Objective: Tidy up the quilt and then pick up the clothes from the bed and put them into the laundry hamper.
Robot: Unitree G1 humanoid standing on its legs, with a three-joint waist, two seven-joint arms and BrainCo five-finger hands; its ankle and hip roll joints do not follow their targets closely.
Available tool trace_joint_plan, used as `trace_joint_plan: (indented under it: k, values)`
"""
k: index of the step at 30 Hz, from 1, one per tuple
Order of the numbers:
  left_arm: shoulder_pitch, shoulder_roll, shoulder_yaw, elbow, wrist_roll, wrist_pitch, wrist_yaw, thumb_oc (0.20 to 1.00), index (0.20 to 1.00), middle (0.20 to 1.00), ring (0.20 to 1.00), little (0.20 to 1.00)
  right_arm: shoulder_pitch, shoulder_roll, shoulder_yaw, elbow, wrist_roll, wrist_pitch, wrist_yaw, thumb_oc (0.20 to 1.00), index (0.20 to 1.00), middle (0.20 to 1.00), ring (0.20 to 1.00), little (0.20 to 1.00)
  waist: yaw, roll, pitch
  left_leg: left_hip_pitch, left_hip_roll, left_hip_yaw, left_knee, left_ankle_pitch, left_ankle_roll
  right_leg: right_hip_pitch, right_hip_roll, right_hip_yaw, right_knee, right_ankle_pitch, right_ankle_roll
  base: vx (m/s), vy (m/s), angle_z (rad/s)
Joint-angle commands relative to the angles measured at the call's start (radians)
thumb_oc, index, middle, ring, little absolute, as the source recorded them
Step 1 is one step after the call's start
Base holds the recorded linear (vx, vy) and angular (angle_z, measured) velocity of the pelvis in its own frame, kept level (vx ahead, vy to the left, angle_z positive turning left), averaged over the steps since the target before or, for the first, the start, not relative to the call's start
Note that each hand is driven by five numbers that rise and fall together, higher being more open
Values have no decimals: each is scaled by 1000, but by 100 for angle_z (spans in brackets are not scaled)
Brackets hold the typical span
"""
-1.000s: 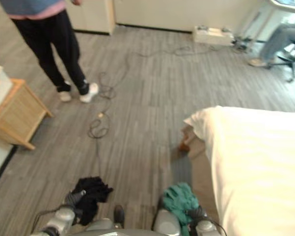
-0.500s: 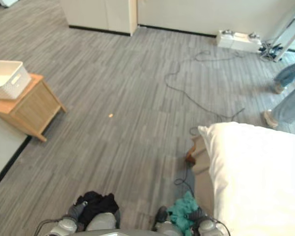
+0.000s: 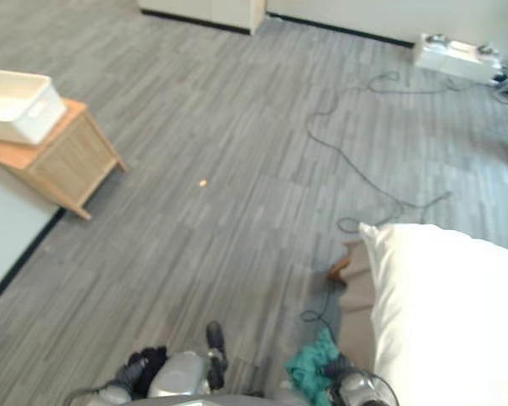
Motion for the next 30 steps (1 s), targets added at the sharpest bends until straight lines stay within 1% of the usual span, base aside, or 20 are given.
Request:
trace_joint_plan:
  k: [1,3,5,6,8,9,10,11,13,14,16,18,19,20,22,23,26,28,29,30]
  values:
    - [-78,23,-28,-26,20,-28,35,200,200,200,200,200,-67,-48,-35,-69,13,-7,-13,200,200,200,200,200,-45,22,59,126,18,-63,-57,-74,-103,-16,-34,-55,-263,208,29,619,118,26]
    - [-86,20,-33,-33,17,-32,39,200,200,200,200,200,-67,-52,-31,-76,15,-8,-13,200,200,200,200,200,-64,32,64,154,16,-80,-59,-89,-112,-22,-30,-65,-345,193,17,563,-16,73]
    - [-114,22,-33,-59,-1,-53,48,200,200,200,200,200,-55,-64,-31,-80,15,-10,-13,200,200,200,200,200,-99,30,52,203,30,-117,-63,-123,-148,-45,-52,-22,-719,251,-6,721,-251,63]
    - [-114,21,-33,-59,-1,-53,48,200,200,200,200,200,-55,-64,-30,-80,15,-10,-13,200,200,200,200,200,-100,31,52,203,31,-118,-63,-123,-149,-41,-50,-24,-724,254,-7,622,-263,65]
    - [-102,20,-16,-45,7,-60,50,200,200,200,200,200,-38,-56,-22,-52,-14,4,4,200,200,200,200,200,-129,25,42,311,52,-183,-11,-195,-166,-106,-69,128,-732,300,20,821,-263,116]
    - [-102,20,-15,-45,7,-60,50,200,200,200,200,200,-38,-56,-21,-52,-14,4,4,200,200,200,200,200,-129,23,40,309,51,-183,-10,-194,-165,-108,-70,128,-732,301,20,928,-409,104]
    - [-92,10,-6,-30,-8,-67,43,200,200,200,200,200,-28,-50,-16,-42,-17,-1,7,200,200,200,200,200,-128,34,34,290,107,-197,195,-125,-195,-67,-56,63,-713,301,-9,378,-231,40]
    - [-92,10,-5,-30,-8,-67,43,200,200,200,200,200,-29,-50,-16,-42,-17,-1,7,200,200,200,200,200,-130,33,31,285,107,-200,197,-124,-195,-68,-56,61,-716,303,-9,594,-466,56]
    - [-84,13,12,-44,-49,-71,48,200,200,200,200,200,-15,-59,-26,-44,-18,-2,-2,200,200,200,200,200,-88,20,58,128,181,-250,565,8,-188,25,-14,20,-750,266,-88,459,-521,95]
    - [-75,16,25,-45,-72,-76,50,200,200,200,200,200,-19,-68,-29,-47,-6,-4,-10,200,200,200,200,200,-51,18,71,66,206,-256,688,2,-186,97,22,-15,-788,238,-107,594,-512,98]
    - [-66,16,32,-37,-93,-76,43,200,200,200,200,200,-41,-77,-32,-46,1,0,-9,200,200,200,200,200,-12,-11,85,-81,135,-259,782,-59,-167,170,32,-25,-844,221,-119,465,-245,38]
    - [-49,14,40,-24,-91,-68,38,200,200,200,200,200,-58,-75,-18,-40,0,3,-12,200,200,200,200,200,24,-25,75,-167,72,-218,696,-103,-169,211,39,-16,-857,196,-108,592,-53,-5]
    - [-27,11,56,-7,-85,-61,40,200,200,200,200,200,-72,-76,-10,-46,4,-2,-19,200,200,200,200,200,43,-18,56,-171,77,-146,495,-128,-160,266,72,-10,-857,136,-92,644,-43,-32]
    - [-26,11,56,-7,-85,-61,40,200,200,200,200,200,-72,-76,-10,-46,4,-2,-19,200,200,200,200,200,42,-19,57,-167,75,-146,492,-129,-159,269,70,-11,-857,135,-91,675,-13,-12]
    - [7,5,78,17,-69,-50,35,200,200,200,200,200,-75,-83,-17,-47,3,-11,-23,200,200,200,200,200,53,-7,36,-162,86,-11,228,-40,-168,316,107,-43,-857,95,-82,552,11,42]
    - [17,-5,85,32,-44,-37,33,200,200,200,200,200,-68,-91,-46,-44,13,-15,-35,200,200,200,200,200,46,-4,25,-159,133,142,74,-13,-165,354,128,-104,-857,71,-76,507,-25,35]
    - [31,-14,103,53,-51,-27,18,200,200,200,200,200,-46,-85,-64,-41,20,-16,-35,200,200,200,200,200,44,-7,-5,-100,99,160,17,21,-147,375,135,-152,-819,101,-52,570,43,101]
    - [40,-10,106,59,-61,-28,9,200,200,200,200,200,-25,-67,-79,-29,25,-17,-31,200,200,200,200,200,44,-38,-1,-72,25,108,33,-15,-99,335,70,-159,-594,169,16,761,186,147]
    - [40,0,112,59,-64,-29,14,200,200,200,200,200,-23,-56,-84,-28,20,-14,-27,200,200,200,200,200,23,-42,9,-17,2,97,26,-52,-72,250,-2,-138,-371,286,44,580,171,170]
    - [39,1,113,58,-64,-29,14,200,200,200,200,200,-24,-56,-84,-28,20,-14,-27,200,200,200,200,200,23,-44,9,-18,-3,99,24,-53,-69,241,-10,-136,-356,280,44,598,139,163]
